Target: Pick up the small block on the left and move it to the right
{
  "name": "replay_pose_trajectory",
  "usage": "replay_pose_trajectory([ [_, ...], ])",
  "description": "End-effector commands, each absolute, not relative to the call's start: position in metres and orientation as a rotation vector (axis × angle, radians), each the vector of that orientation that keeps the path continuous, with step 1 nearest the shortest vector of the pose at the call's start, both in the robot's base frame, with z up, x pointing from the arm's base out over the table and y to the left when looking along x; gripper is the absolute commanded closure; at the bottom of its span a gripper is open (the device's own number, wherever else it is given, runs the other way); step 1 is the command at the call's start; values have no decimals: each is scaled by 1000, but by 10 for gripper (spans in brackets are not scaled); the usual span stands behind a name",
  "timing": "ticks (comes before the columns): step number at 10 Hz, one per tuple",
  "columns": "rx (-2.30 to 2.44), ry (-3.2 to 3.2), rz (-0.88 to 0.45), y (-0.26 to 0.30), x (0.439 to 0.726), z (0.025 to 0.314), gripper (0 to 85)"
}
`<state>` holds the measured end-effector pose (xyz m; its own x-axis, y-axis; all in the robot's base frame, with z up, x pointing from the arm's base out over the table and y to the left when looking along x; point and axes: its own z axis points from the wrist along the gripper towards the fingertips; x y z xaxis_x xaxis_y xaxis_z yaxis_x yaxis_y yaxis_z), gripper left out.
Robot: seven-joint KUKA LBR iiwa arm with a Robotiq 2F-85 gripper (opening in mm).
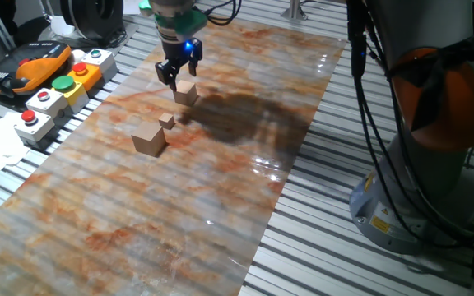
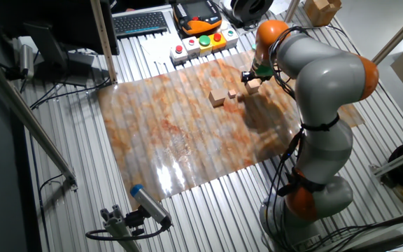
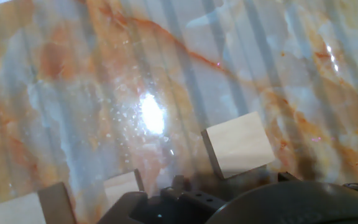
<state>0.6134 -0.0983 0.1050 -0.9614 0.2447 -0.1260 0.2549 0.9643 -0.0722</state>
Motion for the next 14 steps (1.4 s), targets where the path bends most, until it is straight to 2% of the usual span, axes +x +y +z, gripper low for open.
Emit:
replay_pose_trajectory([
  [1,399,3009,-144,-98,613,105,170],
  [5,569,2964,-218,-98,613,105,170],
  [8,563,2953,-193,-98,613,105,170],
  [10,514,3004,-129,-98,613,105,170],
  [12,462,3028,-114,-114,630,109,170],
  [14,453,3038,-105,-120,642,102,170],
])
